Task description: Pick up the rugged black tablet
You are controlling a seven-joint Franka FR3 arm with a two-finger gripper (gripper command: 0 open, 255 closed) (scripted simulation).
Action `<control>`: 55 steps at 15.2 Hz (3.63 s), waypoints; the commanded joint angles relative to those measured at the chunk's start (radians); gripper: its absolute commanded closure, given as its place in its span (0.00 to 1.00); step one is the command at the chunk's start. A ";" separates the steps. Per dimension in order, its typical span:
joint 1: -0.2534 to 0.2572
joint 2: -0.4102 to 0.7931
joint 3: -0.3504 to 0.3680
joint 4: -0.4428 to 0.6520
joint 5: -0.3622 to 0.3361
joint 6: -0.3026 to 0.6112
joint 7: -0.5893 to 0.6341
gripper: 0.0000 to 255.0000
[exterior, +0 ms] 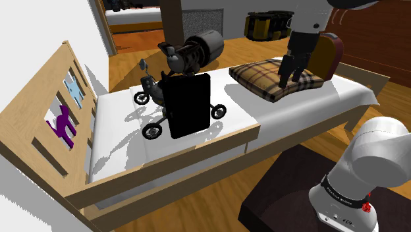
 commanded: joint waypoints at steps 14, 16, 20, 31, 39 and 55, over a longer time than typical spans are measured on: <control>0.226 0.439 -0.057 0.359 0.014 0.146 -0.546 0.00; 0.255 0.496 -0.055 0.422 0.024 0.150 -0.626 0.00; 0.307 0.600 -0.042 0.547 0.045 0.147 -0.779 0.00; 0.367 0.701 -0.007 0.622 0.069 0.196 -0.977 0.00; 0.367 0.695 -0.007 0.581 0.070 0.231 -0.982 1.00; 0.367 0.728 -0.009 0.754 0.069 0.091 -0.966 1.00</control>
